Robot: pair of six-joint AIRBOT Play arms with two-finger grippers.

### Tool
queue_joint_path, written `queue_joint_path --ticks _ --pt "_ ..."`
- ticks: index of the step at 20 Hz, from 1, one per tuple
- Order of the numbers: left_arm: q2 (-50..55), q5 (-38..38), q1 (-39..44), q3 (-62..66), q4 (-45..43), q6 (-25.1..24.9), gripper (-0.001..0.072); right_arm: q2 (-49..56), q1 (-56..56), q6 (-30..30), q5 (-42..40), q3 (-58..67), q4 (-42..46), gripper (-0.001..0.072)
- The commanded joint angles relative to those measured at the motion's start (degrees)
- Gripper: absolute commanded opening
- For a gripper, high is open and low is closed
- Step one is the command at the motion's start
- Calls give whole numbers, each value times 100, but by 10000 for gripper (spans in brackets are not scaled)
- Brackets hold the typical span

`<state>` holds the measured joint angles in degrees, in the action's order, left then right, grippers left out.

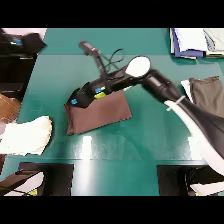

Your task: Fold the shirts.

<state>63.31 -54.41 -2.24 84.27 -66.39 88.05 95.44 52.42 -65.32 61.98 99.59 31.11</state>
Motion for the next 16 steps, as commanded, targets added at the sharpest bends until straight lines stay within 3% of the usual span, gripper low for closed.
queue_joint_path --ticks 1,8,10,16 --pt "-354 -343 -374 4 -160 -4 25 378 15 -236 446 304 697 552" --pt "-354 -682 -374 -13 -173 -129 25 -682 -2328 -1099 608 -2006 2159 559" --pt "-354 -669 -374 -13 -151 -129 25 -678 -2946 -1115 599 -2533 1985 680" --pt "-354 -662 -374 -13 -131 -151 25 221 -3248 -962 522 -2643 1016 677"
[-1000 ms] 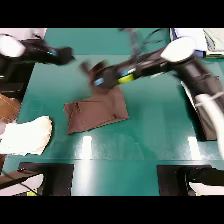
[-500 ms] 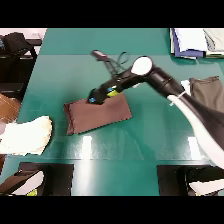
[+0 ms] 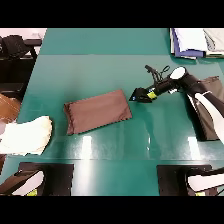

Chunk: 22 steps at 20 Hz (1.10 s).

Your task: Fold the shirts.

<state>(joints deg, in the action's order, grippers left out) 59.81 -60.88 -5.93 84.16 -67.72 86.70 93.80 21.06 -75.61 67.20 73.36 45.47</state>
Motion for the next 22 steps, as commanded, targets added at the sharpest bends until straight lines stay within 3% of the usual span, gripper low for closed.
queue_joint_path --ticks 1,4,5,7,10,11,16,19,22 --pt "-4 -20 -4 -2 2 -15 25 579 -11 68 -2 140 -551 677" --pt "-4 -22 -4 -2 4 -15 25 1189 450 66 103 761 -804 672" --pt "-4 -22 -4 -2 4 -15 25 1368 612 63 153 951 -859 634" --pt "-4 -24 -4 -2 4 -13 25 1674 949 66 203 1311 -846 451" --pt "-4 -26 37 -2 81 -15 24 1805 1185 170 136 1648 -789 55" --pt "-4 -22 129 -2 68 -13 24 1788 1163 192 136 1801 -688 18" --pt "9 13 1115 -2 -129 -13 24 1088 149 -341 -24 2524 514 17" --pt "7 120 1482 -2 -114 -9 24 472 -1084 -721 0 2817 1139 17" --pt "7 212 1606 -2 -74 0 25 -31 -2369 -881 -31 2837 1222 18"
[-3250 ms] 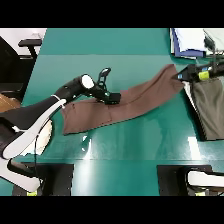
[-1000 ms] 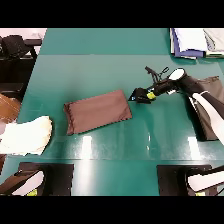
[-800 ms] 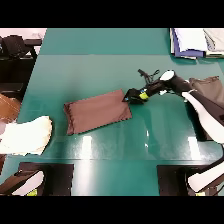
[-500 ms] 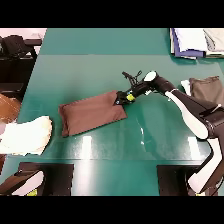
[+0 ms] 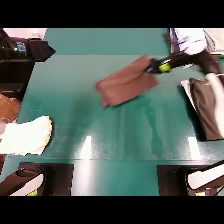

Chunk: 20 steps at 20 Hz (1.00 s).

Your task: Fold the shirts.

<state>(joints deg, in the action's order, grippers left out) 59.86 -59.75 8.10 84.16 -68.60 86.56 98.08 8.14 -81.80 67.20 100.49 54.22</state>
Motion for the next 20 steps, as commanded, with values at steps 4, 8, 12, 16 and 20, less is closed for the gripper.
queue_joint_path --ticks 4,8,12,16,20 --pt "2 144 203 -2 26 55 24 -723 -2533 -485 31 127 334 17" --pt "2 199 203 -2 26 111 24 -710 -3198 -522 173 127 234 17" --pt "4 227 203 -2 26 162 25 -946 -3233 -520 -122 131 229 17" --pt "2 223 203 -2 26 160 24 -1587 -3257 -520 -514 129 289 17" --pt "2 208 203 -2 28 155 25 -2055 -3451 -522 -85 127 286 17"
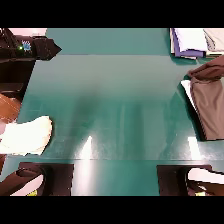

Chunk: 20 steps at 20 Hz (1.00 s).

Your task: Fold the shirts.

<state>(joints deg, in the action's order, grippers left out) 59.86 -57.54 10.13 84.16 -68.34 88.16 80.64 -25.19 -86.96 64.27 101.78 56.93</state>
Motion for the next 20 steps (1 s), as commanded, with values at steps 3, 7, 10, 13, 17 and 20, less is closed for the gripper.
queue_joint_path --ticks 3,7,10,13,17,20 --pt "2 -59 0 -2 0 -9 25 -590 -271 -7 708 -4 15 17" --pt "2 -59 0 -2 -2 -11 25 -879 -544 -7 1530 -118 22 17" --pt "2 -61 0 -2 -2 -11 25 -1244 -876 -2 1803 -852 39 17" --pt "2 -85 0 -2 -2 -13 25 -1711 -1204 0 1838 -1864 855 17" --pt "2 -170 0 -2 -2 -61 25 -2232 -1491 0 1805 -3180 1886 20" --pt "2 -175 0 -2 -2 -120 25 -2337 -1735 0 1794 -3790 2371 410"
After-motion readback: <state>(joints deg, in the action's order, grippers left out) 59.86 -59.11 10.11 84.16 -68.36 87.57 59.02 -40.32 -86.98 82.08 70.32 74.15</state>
